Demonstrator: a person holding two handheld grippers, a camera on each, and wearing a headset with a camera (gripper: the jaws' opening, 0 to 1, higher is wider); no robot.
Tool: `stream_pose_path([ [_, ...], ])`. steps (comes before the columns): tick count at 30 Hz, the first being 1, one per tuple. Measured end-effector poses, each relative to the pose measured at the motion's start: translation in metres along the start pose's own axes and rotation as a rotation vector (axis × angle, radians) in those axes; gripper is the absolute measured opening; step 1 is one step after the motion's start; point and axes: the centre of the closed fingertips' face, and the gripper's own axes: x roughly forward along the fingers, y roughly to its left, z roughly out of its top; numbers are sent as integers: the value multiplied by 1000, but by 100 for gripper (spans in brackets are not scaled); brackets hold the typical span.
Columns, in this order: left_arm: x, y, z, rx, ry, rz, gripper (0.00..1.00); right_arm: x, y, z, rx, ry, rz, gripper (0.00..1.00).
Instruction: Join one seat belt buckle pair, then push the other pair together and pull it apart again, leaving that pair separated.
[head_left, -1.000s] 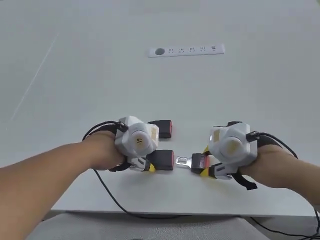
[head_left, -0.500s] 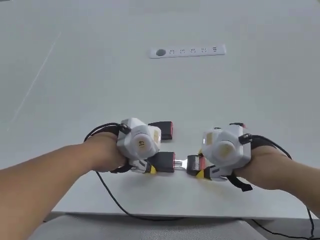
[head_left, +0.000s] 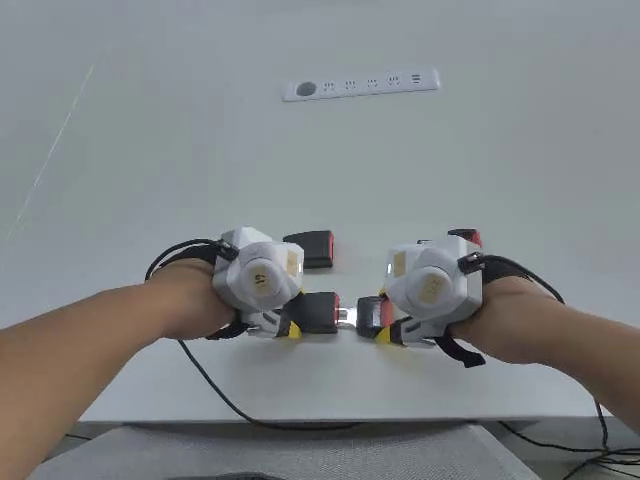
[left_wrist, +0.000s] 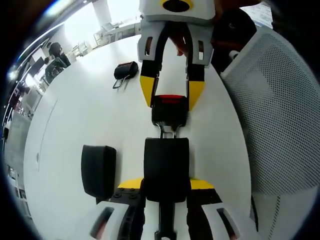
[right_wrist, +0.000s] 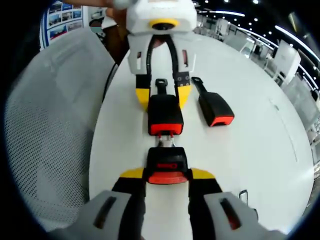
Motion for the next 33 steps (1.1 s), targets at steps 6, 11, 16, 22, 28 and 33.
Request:
stream_pose_path([
  [6,1,1,1,-3,-3,-14,32,1,0,2,-23,40,7,30],
  [11,1,0,2,1,5,-24,32,1,-1,1,-3,39,-2,30],
  [16,1,0,2,-4,-8,-23,32,2,0,3,4,33,-9,30],
  [22,1,0,2,0,-3,-29,32,4,-1,7,-8,35,3,29],
  [28,1,-1,2,-1,-7,-32,32,7,-2,12,-11,30,10,29],
  [33,1,0,2,-6,-6,-33,32,6,-1,13,-9,23,9,29],
])
